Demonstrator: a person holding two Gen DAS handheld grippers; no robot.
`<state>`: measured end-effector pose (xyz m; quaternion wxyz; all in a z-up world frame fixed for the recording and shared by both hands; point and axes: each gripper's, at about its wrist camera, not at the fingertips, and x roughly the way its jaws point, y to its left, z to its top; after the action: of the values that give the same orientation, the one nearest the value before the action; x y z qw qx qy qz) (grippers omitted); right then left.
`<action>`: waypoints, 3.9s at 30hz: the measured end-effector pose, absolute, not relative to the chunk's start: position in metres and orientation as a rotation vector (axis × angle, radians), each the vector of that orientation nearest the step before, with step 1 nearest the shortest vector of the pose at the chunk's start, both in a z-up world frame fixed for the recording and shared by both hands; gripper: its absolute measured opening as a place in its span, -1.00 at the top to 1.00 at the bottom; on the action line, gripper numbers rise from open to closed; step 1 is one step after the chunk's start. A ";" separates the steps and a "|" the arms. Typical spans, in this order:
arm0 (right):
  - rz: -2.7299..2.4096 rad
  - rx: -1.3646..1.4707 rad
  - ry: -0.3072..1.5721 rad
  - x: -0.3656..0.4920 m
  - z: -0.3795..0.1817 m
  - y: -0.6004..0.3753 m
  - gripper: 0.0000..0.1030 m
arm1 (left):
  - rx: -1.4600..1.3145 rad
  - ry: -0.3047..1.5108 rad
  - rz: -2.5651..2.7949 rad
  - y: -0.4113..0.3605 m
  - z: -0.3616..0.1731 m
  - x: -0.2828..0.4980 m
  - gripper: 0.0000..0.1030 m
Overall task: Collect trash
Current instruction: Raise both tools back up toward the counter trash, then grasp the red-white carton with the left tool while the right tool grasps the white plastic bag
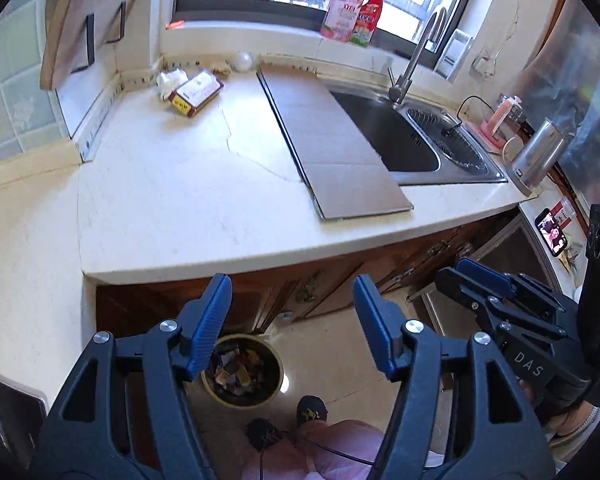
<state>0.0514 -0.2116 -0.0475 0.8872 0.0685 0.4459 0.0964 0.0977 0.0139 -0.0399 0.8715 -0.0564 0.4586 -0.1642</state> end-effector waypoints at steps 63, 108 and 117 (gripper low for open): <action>0.549 0.249 1.165 0.610 -0.174 -0.124 0.28 | -0.012 1.281 -0.156 0.039 -0.162 0.594 -0.24; 0.559 0.279 1.141 0.597 -0.165 -0.133 0.28 | 0.037 1.274 -0.124 0.039 -0.157 0.532 -0.07; 0.656 0.235 1.115 0.616 -0.155 -0.067 0.28 | -0.027 1.149 0.261 0.082 -0.124 0.477 -0.08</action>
<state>0.6157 -0.0671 -0.1554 0.7916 0.1093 0.5180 0.3050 0.4772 0.0821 -0.1241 0.8313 -0.0129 0.5418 0.1231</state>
